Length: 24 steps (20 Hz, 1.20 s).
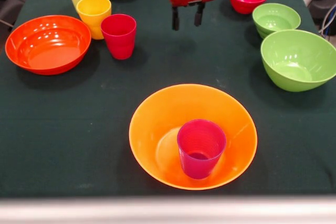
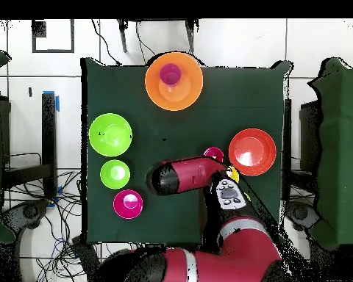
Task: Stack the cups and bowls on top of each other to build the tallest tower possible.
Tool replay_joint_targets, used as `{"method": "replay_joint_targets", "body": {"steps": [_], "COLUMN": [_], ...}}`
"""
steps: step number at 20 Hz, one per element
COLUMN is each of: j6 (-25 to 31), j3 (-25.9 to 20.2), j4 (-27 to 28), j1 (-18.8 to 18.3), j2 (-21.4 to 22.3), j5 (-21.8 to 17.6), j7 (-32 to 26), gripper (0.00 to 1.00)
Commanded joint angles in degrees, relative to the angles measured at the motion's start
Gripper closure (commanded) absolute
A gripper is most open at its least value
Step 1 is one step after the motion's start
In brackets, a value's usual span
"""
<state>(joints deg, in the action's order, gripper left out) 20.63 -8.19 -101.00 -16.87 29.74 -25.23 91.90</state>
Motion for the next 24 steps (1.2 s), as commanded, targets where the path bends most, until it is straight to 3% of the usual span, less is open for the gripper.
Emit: {"method": "replay_joint_targets", "body": {"steps": [1, 9, 17, 24], "j6": [1.8, 5.5, 9.6, 9.7], "j3": [-1.1, 0.3, 1.2, 0.9], "j4": [-0.1, -0.7, 1.0, 1.2], "j1": [5.1, 9.2, 9.6, 9.4], "j2": [-2.7, -1.1, -0.4, -0.4], "j5": [5.0, 9.0, 9.7, 10.2], "j7": [11.8, 13.1, 10.9, 10.6], "gripper": [0.0, 0.0, 0.0, 0.0]}}
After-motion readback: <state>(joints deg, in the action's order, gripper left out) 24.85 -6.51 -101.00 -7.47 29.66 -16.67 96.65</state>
